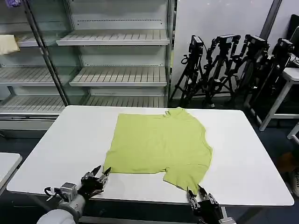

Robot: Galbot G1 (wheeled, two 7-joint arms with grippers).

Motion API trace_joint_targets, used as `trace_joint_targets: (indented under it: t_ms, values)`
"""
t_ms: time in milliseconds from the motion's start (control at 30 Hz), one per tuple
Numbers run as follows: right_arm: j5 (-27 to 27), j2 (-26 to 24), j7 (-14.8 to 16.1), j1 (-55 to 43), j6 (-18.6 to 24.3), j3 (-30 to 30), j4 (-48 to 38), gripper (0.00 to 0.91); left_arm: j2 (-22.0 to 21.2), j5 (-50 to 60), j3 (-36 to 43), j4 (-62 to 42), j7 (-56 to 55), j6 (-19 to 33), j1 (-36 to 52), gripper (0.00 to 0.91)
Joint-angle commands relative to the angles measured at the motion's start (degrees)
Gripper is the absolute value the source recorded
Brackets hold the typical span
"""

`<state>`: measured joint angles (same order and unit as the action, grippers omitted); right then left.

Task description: Fold and organize the clothes.

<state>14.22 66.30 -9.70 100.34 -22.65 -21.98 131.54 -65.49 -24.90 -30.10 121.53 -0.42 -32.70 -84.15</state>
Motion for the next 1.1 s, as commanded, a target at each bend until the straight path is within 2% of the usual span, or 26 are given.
trace_joint_targets:
  t_ms: [33, 133, 200, 400, 700, 900, 1100]
  values:
    - [-0.14, -0.01, 0.39, -0.02, 1.24, 0.02, 0.39, 0.0, -0.23, 0.05, 0.06, 1.79, 1.9, -0.33, -0.04, 0.01]
    - [-0.01, -0.1, 0.84, -1.23, 2.24, -0.87, 1.31, 0.0, -0.53, 0.08, 0.08, 2.17, 2.57, 0.12, 1.14, 0.01]
    - [1.07, -0.1, 0.76, -2.98, 2.92, -1.86, 2.24, 0.0, -0.78, 0.23, -0.08, 1.92, 3.82, 2.89, 2.57, 0.01]
    - [4.25, -0.37, 0.51, -10.44, 2.07, -4.04, 1.22, 0.0, -2.32, -0.93, 0.3, 0.49, 3.88, 3.34, 8.67, 0.0]
    - [3.65, 0.1, 3.11, -29.18, 0.83, 0.14, -11.07, 0.0, -3.44, -3.86, 2.27, -6.91, 2.9, 3.96, 17.97, 0.0]
    - [1.31, -0.19, 4.26, -37.03, 0.65, 2.73, -20.31, 0.0, -3.86, -5.7, 3.43, -12.27, 2.7, 3.76, 21.4, 0.0]
    - [0.09, 0.33, 5.27, -40.88, 1.16, 4.3, -25.57, 0.0, -4.13, -6.26, 3.42, -16.1, 2.9, 3.9, 23.01, 0.01]
